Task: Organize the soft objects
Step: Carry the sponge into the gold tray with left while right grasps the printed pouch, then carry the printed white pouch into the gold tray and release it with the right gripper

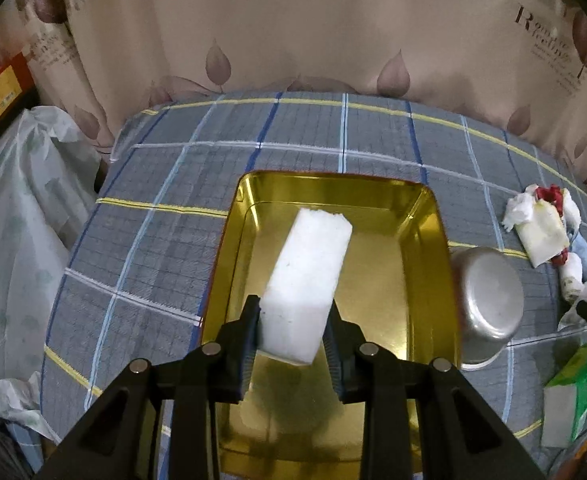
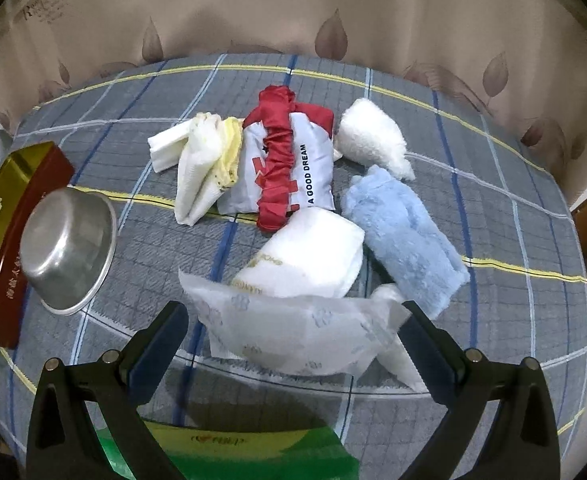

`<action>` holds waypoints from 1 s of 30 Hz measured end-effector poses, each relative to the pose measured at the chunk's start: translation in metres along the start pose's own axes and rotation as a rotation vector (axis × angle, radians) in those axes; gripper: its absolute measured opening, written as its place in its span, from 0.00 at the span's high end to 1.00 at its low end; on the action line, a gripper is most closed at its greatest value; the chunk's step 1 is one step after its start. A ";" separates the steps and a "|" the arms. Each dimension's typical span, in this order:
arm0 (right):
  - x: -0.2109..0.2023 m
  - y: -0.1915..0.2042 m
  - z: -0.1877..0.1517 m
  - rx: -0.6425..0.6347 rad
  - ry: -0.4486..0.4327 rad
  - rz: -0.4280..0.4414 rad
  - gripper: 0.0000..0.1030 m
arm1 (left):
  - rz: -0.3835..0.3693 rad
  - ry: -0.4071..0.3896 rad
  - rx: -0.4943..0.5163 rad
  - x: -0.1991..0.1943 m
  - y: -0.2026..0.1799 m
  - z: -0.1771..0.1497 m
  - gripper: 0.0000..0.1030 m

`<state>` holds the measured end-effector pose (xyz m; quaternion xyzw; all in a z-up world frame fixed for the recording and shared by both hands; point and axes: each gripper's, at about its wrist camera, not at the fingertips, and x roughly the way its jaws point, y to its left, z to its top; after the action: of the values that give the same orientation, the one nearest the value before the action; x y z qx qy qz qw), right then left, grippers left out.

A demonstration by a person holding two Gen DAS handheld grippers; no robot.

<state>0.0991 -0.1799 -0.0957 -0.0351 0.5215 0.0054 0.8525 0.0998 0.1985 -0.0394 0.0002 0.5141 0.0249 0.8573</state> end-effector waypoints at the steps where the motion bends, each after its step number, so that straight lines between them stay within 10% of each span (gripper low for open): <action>1: 0.002 0.001 0.001 -0.004 0.006 0.000 0.01 | -0.004 -0.001 0.001 0.003 0.001 0.001 0.70; 10: 0.004 0.008 -0.002 -0.033 0.015 -0.008 0.14 | 0.022 0.043 0.000 0.027 0.002 0.008 0.68; 17: 0.007 0.005 -0.005 -0.015 0.030 0.002 0.50 | 0.021 0.077 -0.022 0.033 0.005 0.007 0.66; 30: -0.004 0.003 -0.013 -0.002 0.008 0.031 0.69 | 0.040 0.024 -0.039 0.006 0.016 0.001 0.66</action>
<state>0.0859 -0.1782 -0.0982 -0.0277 0.5253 0.0191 0.8503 0.1031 0.2150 -0.0442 -0.0064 0.5239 0.0522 0.8502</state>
